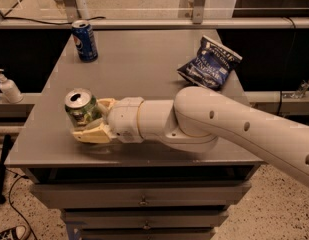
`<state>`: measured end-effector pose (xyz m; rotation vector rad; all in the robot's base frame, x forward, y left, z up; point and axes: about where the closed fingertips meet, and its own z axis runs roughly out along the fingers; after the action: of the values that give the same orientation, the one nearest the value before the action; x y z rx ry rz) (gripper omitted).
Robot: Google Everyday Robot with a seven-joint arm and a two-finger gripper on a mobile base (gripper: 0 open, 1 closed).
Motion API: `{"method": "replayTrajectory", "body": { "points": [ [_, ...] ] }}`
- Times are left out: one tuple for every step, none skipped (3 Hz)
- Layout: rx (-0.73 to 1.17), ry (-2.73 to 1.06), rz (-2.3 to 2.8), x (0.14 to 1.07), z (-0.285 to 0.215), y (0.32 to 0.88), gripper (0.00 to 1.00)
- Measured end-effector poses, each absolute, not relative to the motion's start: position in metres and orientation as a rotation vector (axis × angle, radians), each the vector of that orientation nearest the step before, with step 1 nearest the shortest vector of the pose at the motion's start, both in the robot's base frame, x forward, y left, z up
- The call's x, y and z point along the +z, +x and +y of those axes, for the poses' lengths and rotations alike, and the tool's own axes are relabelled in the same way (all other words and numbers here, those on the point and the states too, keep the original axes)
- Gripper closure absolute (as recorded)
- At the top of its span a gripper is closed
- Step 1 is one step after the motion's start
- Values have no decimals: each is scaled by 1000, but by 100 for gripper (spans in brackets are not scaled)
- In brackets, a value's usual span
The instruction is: Move green can near pepsi can
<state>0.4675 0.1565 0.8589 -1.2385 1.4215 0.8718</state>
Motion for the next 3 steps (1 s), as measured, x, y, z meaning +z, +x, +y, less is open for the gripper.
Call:
{"method": "replayTrajectory", "body": {
  "points": [
    [867,-1243,1402,867,158,477,100],
    [828,-1231,1363,895,154,502,100],
    [780,-1198,1288,950,138,528,100]
  ]
}}
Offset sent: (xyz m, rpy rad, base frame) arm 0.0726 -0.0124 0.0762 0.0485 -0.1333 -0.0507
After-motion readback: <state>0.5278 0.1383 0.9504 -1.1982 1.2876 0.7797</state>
